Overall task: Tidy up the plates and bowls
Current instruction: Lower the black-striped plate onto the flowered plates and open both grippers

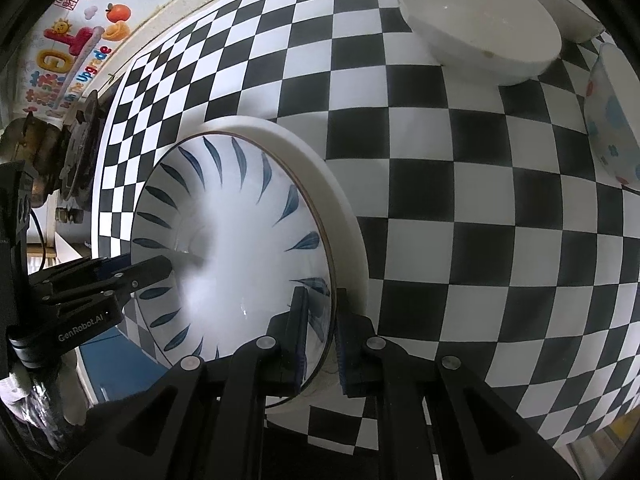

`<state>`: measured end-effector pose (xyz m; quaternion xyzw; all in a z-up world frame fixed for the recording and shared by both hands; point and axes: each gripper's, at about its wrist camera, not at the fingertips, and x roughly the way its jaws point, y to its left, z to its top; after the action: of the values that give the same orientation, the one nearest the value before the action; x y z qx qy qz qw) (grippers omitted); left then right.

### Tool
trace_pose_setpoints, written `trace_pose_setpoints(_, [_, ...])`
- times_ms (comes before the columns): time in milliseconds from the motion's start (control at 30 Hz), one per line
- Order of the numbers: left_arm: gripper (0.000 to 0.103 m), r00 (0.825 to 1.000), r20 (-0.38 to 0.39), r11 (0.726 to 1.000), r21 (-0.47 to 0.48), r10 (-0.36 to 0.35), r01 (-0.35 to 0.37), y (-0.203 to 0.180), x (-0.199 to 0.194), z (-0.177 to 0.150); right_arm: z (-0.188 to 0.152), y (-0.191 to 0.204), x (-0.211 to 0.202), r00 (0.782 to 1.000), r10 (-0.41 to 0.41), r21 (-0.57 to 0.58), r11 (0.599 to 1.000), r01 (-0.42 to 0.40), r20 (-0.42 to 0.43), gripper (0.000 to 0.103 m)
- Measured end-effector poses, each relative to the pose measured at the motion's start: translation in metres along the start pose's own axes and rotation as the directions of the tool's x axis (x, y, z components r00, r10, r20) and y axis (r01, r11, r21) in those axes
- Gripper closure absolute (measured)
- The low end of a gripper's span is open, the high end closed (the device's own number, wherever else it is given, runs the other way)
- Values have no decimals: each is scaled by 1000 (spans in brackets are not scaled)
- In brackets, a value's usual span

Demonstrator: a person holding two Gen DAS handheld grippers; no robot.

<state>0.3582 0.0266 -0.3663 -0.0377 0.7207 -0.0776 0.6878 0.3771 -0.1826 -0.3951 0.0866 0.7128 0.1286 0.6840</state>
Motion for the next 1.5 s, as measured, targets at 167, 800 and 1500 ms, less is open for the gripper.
trace_pose_setpoints(167, [75,1000,-20,1000,-3,11,-11,0,-1,2,1,5,1,999,-33,10,999,34,-12,87])
trace_pose_setpoints(800, [75,995,-78,997,-37,-67,65,22,-2,15,20,2,8,990,46,67,997,-38,-132,66])
trace_pose_setpoints(1500, [75,998,59,999,-33,14,-12,-3,-89,-27,-15,40,-70,989,-147,-15,989,147,0,65])
